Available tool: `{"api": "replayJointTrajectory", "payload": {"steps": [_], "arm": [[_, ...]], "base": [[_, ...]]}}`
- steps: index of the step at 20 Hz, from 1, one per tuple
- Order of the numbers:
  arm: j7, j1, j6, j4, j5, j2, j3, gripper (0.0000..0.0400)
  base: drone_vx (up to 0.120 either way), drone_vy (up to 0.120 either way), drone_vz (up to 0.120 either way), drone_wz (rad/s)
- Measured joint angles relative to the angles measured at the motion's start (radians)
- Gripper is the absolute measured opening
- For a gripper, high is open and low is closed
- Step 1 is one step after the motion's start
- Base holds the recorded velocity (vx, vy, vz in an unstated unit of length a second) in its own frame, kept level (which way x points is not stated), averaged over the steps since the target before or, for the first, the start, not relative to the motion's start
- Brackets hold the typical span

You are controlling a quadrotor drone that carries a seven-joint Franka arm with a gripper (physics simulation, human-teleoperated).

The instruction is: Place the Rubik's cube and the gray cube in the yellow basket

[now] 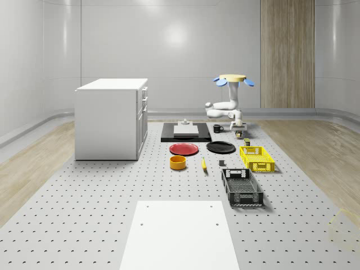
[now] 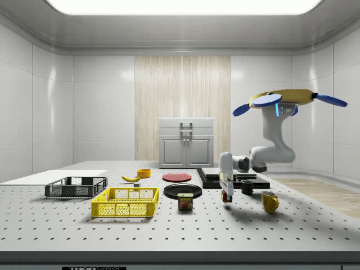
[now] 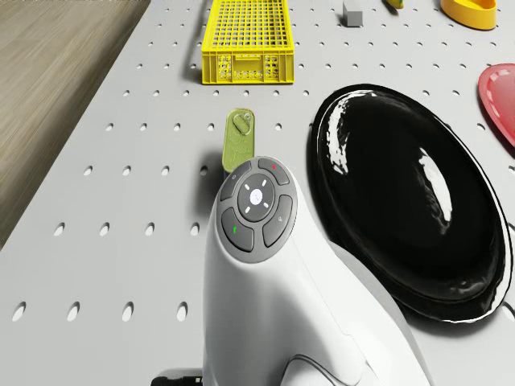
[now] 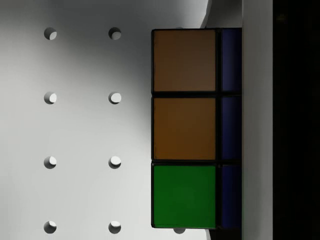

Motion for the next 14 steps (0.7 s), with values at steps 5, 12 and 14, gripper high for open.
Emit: {"api": "replayJointTrajectory", "payload": {"steps": [5,12,14], "arm": [[0.011,-0.009,-0.01,-0.007,0.062,-0.007,0.062,0.0325],[0.019,-0.017,0.0,-0.008,0.099,-0.027,0.095,0.0325],[0.021,-0.018,0.006,-0.008,0.105,-0.034,0.1,0.0325]], "base": [[0.0,0.0,0.12,0.0],[0.091,0.0,0.12,0.0],[0.12,0.0,0.08,0.0]]}}
